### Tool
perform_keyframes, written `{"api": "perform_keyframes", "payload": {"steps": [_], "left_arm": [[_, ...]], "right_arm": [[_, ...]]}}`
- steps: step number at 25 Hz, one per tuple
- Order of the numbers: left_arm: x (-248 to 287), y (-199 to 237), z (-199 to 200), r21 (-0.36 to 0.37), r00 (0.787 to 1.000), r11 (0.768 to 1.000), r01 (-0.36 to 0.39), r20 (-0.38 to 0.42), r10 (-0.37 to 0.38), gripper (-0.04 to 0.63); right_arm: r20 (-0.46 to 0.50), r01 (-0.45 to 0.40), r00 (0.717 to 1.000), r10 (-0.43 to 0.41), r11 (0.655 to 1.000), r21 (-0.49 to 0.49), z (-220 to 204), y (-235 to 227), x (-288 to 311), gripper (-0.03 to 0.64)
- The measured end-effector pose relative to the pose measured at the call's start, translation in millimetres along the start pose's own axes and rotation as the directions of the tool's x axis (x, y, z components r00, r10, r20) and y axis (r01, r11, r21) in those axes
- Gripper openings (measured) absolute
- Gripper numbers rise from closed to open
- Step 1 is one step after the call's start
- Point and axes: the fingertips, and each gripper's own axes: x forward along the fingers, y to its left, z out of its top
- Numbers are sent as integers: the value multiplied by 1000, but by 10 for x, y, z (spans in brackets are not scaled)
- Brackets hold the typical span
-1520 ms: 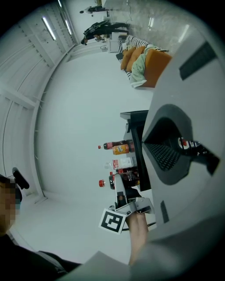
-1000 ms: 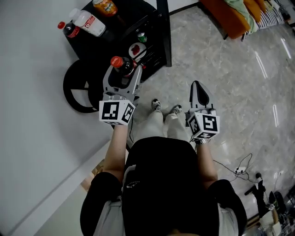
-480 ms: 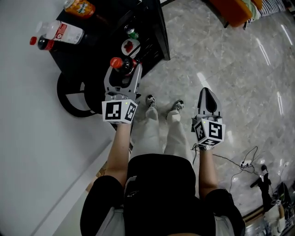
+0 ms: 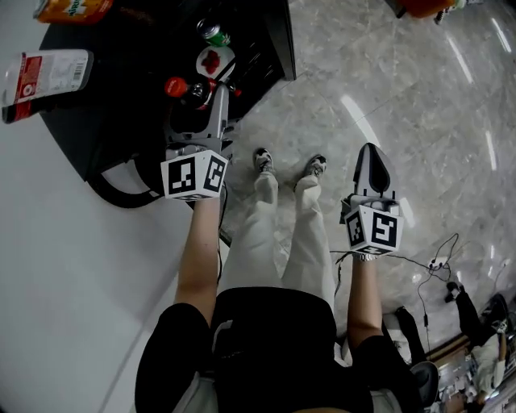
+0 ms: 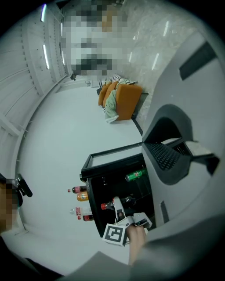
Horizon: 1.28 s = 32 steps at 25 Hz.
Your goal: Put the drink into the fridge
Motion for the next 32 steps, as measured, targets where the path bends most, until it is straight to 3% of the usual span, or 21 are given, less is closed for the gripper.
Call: {"api": "perform_keyframes", "payload": {"steps": [10, 17, 26, 32], "left_arm": [[476, 484, -622, -33, 998, 997, -63, -19, 63, 316], [700, 850, -990, -48, 990, 989, -141, -31, 139, 316], [931, 1271, -1149, -30, 975, 975, -221, -39, 220, 315], [1081, 1442, -1176, -48, 968, 967, -250, -27, 248, 316]], "right_arm": [[-57, -45, 997, 43, 998, -39, -585, 335, 332, 14], [-78, -23, 997, 23, 1000, 1, -1040, 304, 609, 14], [-111, -52, 993, 46, 997, -50, -1151, 359, 667, 14], [-142, -42, 989, 39, 999, -24, -1200, 421, 668, 14]]}}
